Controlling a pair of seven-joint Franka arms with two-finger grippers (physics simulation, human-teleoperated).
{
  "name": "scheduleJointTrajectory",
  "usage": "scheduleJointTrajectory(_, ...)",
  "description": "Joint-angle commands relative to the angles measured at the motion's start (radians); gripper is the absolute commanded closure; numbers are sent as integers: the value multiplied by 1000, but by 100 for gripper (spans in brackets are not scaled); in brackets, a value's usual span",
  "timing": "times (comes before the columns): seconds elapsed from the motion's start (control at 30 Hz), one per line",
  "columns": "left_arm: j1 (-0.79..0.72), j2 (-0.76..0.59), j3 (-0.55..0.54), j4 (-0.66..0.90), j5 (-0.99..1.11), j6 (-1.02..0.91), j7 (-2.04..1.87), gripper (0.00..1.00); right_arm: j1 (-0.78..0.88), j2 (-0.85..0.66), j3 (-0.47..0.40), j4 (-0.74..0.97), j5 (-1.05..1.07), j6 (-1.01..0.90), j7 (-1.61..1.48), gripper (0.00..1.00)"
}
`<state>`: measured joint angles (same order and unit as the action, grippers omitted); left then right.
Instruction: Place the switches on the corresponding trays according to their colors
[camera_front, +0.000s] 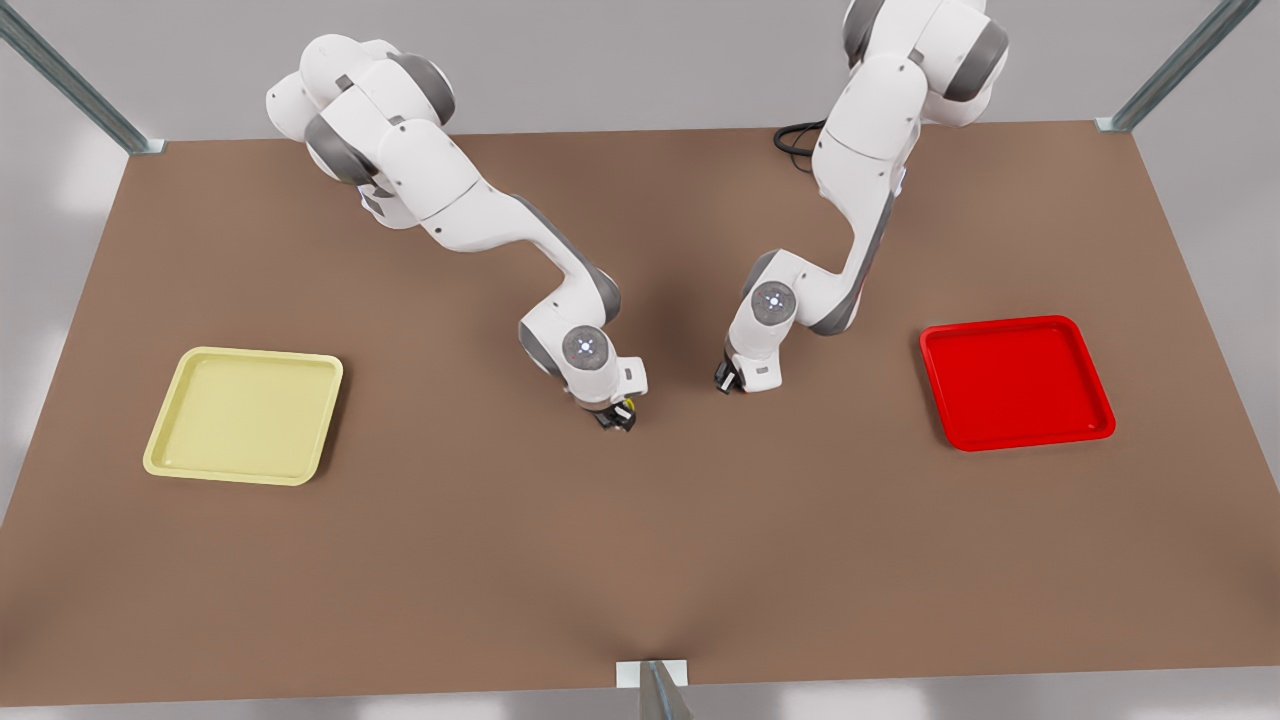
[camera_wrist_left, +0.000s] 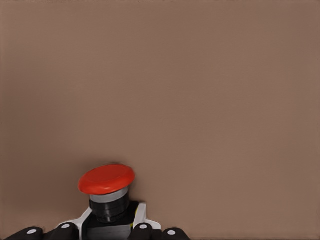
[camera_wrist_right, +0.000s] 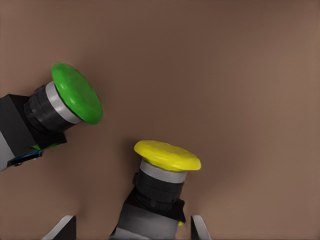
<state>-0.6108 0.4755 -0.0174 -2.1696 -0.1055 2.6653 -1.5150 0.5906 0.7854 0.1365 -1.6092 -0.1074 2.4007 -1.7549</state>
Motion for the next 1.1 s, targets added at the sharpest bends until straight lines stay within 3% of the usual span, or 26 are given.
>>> scheduleJointTrajectory(0.0, 0, -5, -1, 1, -5, -1, 3, 49, 0, 0, 0, 0, 0, 0, 0, 13)
scheduleJointTrajectory(0.1, 2, -40, 13, 24, -5, -64, 16, 45, 0, 0, 0, -2, 0, 0, -2, 23)
scheduleJointTrajectory(0.17, 3, -67, 59, 56, -2, -160, 65, 46, 0, 0, 0, -6, 0, 2, 0, 23)
scheduleJointTrajectory(0.47, 19, -100, 347, 126, -75, -320, 525, 45, 14, -6, 2, -12, 0, -8, 37, 28)
scheduleJointTrajectory(0.67, 23, -94, 623, 114, -82, -413, 1046, 45, 6, -11, -6, -21, 2, -2, 35, 26)
scheduleJointTrajectory(0.8, 190, -89, 642, 114, -82, -479, 1294, 44, 3, -12, -11, -26, 2, -6, 34, 27)
scheduleJointTrajectory(0.83, 198, -101, 674, 116, -82, -542, 1351, 0, 3, -12, -11, -26, 0, -8, 35, 34)
scheduleJointTrajectory(0.97, 194, -146, 672, 152, -71, -610, 1360, 0, 3, -15, -11, -26, 0, -9, 35, 41)
scheduleJointTrajectory(1.07, 192, -124, 668, 350, -68, -703, 1477, 0, 2, -15, -11, -28, 0, -9, 34, 45)
